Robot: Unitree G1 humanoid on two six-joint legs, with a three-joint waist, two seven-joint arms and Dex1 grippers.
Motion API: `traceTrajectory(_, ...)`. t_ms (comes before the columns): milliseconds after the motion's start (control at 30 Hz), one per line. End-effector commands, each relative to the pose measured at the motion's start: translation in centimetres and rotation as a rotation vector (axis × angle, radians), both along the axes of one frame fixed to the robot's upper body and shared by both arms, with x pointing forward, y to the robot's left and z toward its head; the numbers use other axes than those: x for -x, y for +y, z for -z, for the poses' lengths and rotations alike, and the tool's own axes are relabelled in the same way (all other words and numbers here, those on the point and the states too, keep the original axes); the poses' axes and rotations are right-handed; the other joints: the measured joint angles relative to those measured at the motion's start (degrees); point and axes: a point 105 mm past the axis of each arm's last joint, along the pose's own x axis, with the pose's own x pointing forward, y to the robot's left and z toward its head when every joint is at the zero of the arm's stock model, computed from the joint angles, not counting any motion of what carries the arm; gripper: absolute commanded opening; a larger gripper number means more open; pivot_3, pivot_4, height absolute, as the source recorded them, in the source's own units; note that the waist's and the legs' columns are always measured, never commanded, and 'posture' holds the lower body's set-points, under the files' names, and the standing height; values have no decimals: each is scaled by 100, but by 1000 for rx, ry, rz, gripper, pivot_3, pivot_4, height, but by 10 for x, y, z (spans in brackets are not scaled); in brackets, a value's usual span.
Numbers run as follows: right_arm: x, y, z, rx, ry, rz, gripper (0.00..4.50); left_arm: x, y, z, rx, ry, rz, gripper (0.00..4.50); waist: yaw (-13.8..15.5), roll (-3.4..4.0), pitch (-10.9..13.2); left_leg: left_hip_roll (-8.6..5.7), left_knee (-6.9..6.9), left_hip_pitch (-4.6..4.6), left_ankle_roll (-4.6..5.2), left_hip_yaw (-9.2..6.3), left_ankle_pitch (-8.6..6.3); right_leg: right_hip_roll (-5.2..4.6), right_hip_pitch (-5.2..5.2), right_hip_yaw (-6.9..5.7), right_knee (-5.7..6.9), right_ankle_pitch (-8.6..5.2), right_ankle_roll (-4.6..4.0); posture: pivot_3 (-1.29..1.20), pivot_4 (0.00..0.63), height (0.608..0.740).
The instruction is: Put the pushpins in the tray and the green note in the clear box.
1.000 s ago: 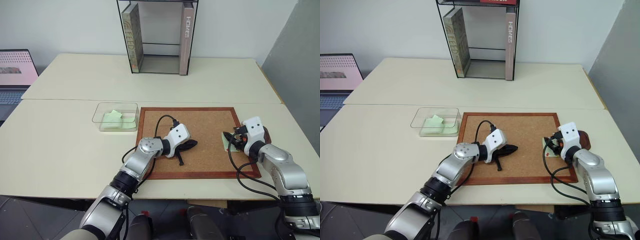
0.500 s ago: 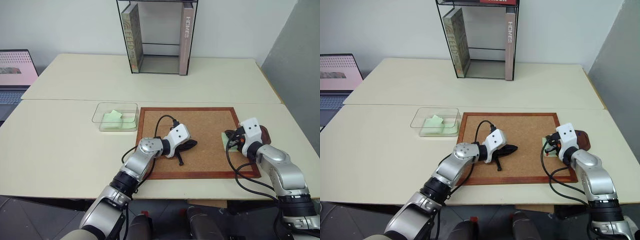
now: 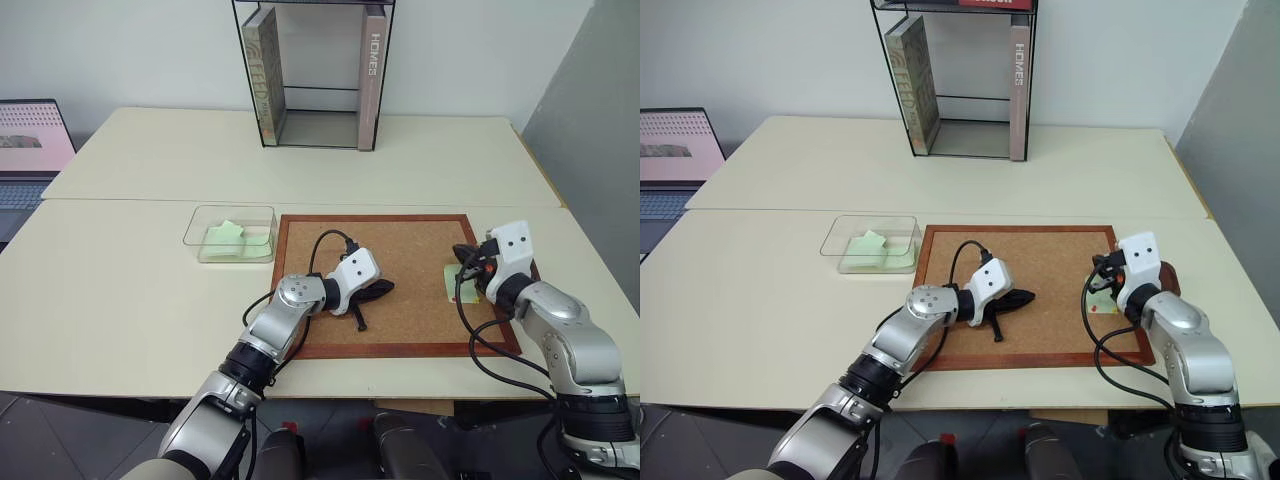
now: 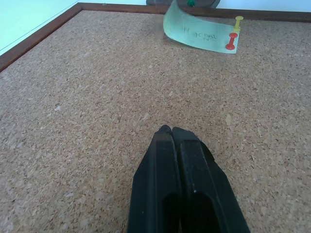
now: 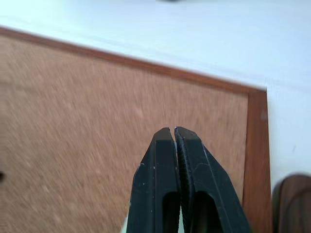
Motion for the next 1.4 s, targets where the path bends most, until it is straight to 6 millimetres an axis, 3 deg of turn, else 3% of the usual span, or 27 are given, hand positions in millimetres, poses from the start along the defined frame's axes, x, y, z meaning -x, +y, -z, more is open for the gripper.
traceTrajectory(33,3,-5,-20,7,-64,23,50,2,4,13,-52,24,-6,0,0,0,0,0,0,0,0,0,0,0,0,0,0,0,0,0,150,740)
traceTrajectory(267,10,-41,-33,62,-81,125,50,2,3,14,-56,22,-3,0,9,0,0,-1,0,-2,0,0,0,-1,0,0,-3,0,0,0,150,740)
traceTrajectory(400,19,-70,-22,111,-16,213,50,2,3,14,-59,20,1,0,12,2,-1,0,-1,-2,0,-1,0,-1,0,-1,-3,-1,-1,0,150,740)
traceTrajectory(700,17,-93,1,159,81,296,50,1,-1,12,-57,6,13,0,7,4,-2,-1,1,4,0,7,0,-1,3,7,-2,-17,-31,0,150,740)
traceTrajectory(967,7,-102,5,170,100,316,1452,1,1,13,-63,2,11,0,14,4,-2,-3,1,3,0,7,0,-1,3,9,-2,-17,-29,0,150,740)
traceTrajectory(1167,3,-104,-8,143,42,345,2685,2,0,13,-63,2,11,0,14,5,-3,-3,0,3,0,7,0,-1,4,8,-2,-16,-28,0,150,740)
traceTrajectory(1333,16,-85,-25,74,-37,252,3705,1,0,14,-63,3,10,0,15,5,-3,-3,0,2,0,5,0,-1,4,8,-2,-11,-20,0,150,740)
traceTrajectory(1400,25,-76,-23,63,-31,216,3705,1,0,14,-62,4,10,0,15,5,-3,-2,-2,1,0,2,0,-1,4,5,-3,-5,-8,0,150,740)
